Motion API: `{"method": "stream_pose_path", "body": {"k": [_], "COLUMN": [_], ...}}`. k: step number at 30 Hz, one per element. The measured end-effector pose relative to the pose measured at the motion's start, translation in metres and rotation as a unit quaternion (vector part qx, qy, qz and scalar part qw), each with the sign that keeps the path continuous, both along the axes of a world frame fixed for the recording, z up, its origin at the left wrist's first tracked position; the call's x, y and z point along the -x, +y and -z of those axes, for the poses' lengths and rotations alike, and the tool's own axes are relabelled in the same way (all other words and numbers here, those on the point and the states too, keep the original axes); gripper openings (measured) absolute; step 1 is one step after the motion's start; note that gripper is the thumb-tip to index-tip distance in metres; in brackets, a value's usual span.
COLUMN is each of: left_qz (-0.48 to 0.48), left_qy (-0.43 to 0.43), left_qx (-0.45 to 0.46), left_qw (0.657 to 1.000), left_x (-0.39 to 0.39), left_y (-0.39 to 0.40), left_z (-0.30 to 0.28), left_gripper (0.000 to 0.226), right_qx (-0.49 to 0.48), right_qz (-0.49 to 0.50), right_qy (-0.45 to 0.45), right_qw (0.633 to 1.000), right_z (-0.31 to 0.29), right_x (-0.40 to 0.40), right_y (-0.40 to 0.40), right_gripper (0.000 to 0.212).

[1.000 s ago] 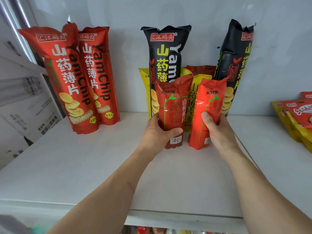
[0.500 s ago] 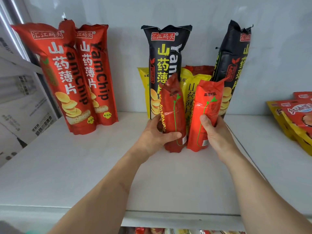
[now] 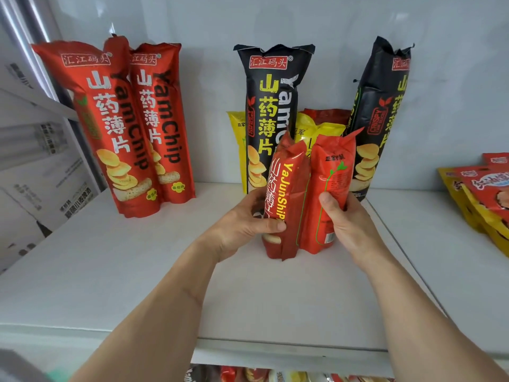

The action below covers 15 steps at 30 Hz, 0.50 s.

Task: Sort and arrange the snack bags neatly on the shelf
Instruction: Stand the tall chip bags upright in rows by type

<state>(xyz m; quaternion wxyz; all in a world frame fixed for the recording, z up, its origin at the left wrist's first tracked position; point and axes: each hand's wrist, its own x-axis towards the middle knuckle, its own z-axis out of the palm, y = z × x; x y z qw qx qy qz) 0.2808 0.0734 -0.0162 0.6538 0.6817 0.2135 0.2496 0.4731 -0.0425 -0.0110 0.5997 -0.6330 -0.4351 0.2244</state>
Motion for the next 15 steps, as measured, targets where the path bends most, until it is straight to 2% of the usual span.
{"method": "stream_pose_path", "body": {"k": [3,6,9,12,15], "left_qz": [0.001,-0.045,-0.168,-0.294,-0.374], "left_qy": [-0.001,-0.007,-0.017,-0.009,-0.02], "left_qx": [0.009,0.025,0.024,-0.022,-0.037], "left_qw": [1.0,0.999,0.985,0.956,0.926], "left_x": [0.02,0.051,0.094,0.145,0.195], "left_y": [-0.002,-0.009,-0.016,-0.02,-0.019], "left_z": [0.001,0.0,-0.002,-0.001,0.006], "left_gripper": [0.09,0.083,0.08,0.075,0.089], "right_qx": [-0.001,-0.01,-0.02,-0.012,-0.001], "right_qz": [-0.018,-0.031,-0.066,-0.112,-0.144], "right_qy": [-0.005,-0.014,-0.014,-0.015,-0.015], "right_qw": [1.0,0.999,0.998,0.994,0.989], "right_z": [0.003,0.003,0.001,0.002,0.003], "right_x": [0.014,0.038,0.076,0.118,0.161], "right_y": [0.006,0.016,0.032,0.051,0.068], "right_gripper": [0.065,0.066,0.068,0.073,0.066]}}
